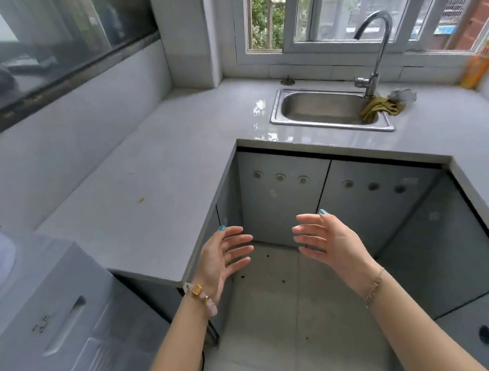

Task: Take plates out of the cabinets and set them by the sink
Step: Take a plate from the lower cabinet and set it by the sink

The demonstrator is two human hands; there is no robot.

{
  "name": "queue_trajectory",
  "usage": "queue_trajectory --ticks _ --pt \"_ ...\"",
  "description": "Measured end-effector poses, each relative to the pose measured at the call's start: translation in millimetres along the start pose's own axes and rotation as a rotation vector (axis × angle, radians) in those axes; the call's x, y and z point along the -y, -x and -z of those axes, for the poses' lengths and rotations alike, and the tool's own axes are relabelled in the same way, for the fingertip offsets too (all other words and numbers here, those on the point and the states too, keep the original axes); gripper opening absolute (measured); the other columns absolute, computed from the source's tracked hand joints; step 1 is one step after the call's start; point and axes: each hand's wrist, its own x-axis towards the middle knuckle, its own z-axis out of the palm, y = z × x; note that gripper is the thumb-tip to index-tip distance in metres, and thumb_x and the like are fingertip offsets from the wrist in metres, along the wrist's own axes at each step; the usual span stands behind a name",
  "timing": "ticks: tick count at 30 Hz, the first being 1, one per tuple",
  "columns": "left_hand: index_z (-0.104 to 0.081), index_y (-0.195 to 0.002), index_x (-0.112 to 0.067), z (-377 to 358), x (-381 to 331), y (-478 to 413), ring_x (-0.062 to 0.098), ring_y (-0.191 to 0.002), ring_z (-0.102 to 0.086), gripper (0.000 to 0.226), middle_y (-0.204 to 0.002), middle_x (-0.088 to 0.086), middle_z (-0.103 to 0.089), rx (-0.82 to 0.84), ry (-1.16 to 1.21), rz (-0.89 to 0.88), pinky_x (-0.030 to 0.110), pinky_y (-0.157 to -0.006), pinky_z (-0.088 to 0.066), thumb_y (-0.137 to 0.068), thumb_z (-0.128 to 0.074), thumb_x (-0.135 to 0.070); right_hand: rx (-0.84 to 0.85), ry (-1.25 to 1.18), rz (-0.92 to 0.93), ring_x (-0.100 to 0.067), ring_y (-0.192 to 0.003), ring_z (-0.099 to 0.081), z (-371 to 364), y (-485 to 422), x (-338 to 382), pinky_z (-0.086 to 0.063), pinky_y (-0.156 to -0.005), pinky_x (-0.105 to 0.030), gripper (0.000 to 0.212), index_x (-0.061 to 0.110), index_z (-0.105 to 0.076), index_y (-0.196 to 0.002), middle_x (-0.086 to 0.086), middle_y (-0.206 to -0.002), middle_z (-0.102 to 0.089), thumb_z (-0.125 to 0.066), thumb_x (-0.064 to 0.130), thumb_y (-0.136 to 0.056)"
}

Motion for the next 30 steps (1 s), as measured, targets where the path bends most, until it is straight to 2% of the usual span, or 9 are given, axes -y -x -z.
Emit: queue_trajectory --ticks 11,19,30 --pt "-0.063 -0.103 -0.009 -1 -3 -85 0.026 -0.088 -0.066 0.037 -0.096 0.01 -0.072 -0.189 0.06 0.079 0.042 -0.084 -0.052 -0.099 -0.033 -0.03 0.164 0.044 -0.101 -0.017 -0.082 -0.069 -35 -138 22 -0.053 -0.081 -0.035 0.037 0.014 -0.07 -0.1 -0.005 -0.089 -0.073 -0.038 0.034 -0.098" --pt "-0.064 -0.097 -0.011 -8 -1 -124 0.026 -0.087 -0.066 0.036 -0.097 0.01 -0.071 -0.481 0.16 0.026 0.042 -0.085 -0.051 -0.099 -0.034 -0.031 0.406 0.157 -0.235 -0.018 -0.08 -0.069 -49 -235 28 -0.054 -0.081 -0.036 0.037 0.012 -0.069 -0.102 -0.007 -0.089 -0.073 -0.04 0.035 -0.098" --pt "-0.063 -0.099 -0.011 -61 39 -164 0.024 -0.086 -0.066 0.033 -0.096 0.008 -0.071 -0.908 0.51 0.003 0.037 -0.077 -0.053 -0.098 -0.037 -0.032 0.671 0.335 -0.414 -0.021 -0.085 -0.067 -39 -328 46 -0.052 -0.089 -0.04 0.036 0.012 -0.068 -0.104 -0.006 -0.091 -0.071 -0.039 0.034 -0.098"
